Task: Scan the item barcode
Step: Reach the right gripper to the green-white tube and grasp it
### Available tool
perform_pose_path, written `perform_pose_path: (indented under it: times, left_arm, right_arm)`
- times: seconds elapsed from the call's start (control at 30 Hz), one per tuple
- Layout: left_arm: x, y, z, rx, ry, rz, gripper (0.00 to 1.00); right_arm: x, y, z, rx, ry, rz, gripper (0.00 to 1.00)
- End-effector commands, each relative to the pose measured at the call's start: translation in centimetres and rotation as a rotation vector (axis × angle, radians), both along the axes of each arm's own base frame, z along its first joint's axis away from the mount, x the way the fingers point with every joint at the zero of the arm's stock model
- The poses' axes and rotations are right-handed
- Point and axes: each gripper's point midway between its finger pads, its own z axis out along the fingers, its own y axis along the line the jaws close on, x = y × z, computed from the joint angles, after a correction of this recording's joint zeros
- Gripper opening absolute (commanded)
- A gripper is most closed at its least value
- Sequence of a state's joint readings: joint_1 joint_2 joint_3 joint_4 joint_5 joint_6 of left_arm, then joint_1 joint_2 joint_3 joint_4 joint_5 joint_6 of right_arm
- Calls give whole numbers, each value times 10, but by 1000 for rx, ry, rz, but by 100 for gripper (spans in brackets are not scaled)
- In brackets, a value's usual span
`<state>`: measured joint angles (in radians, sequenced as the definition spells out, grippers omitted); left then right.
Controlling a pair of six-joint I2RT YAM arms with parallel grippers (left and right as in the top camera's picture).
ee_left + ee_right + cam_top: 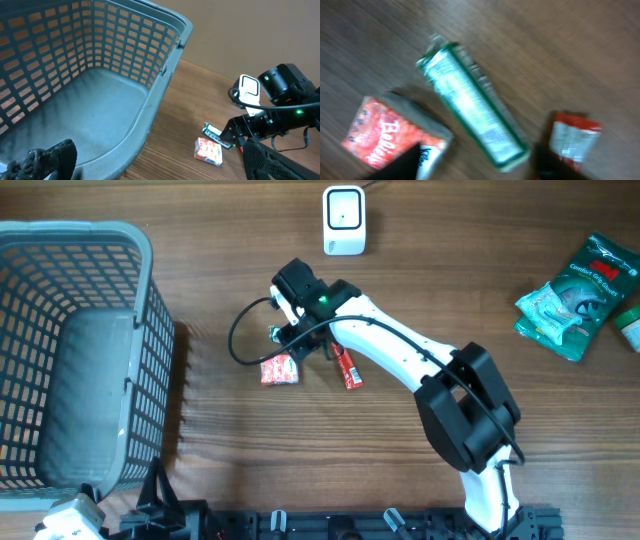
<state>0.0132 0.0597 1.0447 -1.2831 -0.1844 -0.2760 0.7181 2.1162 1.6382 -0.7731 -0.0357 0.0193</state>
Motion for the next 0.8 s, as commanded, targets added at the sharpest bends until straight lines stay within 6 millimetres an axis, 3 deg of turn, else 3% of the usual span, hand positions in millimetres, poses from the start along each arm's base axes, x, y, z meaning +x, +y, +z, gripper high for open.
perform_pose_path:
  times: [0.0, 0.1, 0.13, 0.2, 0.23, 0.27, 0.37, 0.4, 0.63, 0.77]
  left_arm:
    - [-1, -1, 1, -2, -12, -9, 100]
    - [-1, -1, 1, -2, -12, -9, 100]
    - [-1, -1, 1, -2, -12, -9, 100]
    - [-1, -1, 1, -2, -12, -9, 100]
    - [-1, -1, 1, -2, -12, -9, 100]
    - [-1, -1, 1, -2, -12, -9, 100]
    - [-1, -1, 1, -2, -12, -9, 100]
    - [-1, -1, 1, -2, -12, -9, 100]
    - [-1, -1, 1, -2, -12, -9, 100]
    - [-1, -1, 1, -2, -12, -9, 100]
  right_arm:
    - [17, -15, 16, -102, -125, 49, 100]
    - [25, -17, 17, -117, -162, 37, 100]
    - [26, -16, 18, -113, -166, 36, 95]
    - [25, -16, 18, -109, -160, 20, 72]
    - [24, -15, 18, -102, -156, 14, 70]
    - [23, -13, 18, -94, -153, 22, 70]
    - [14, -4, 16, -70, -128, 152, 95]
    - [9, -2, 14, -64, -112, 209, 97]
    - [3, -5, -8, -91, -74, 247, 66]
    - [3, -12, -34, -133, -35, 274, 64]
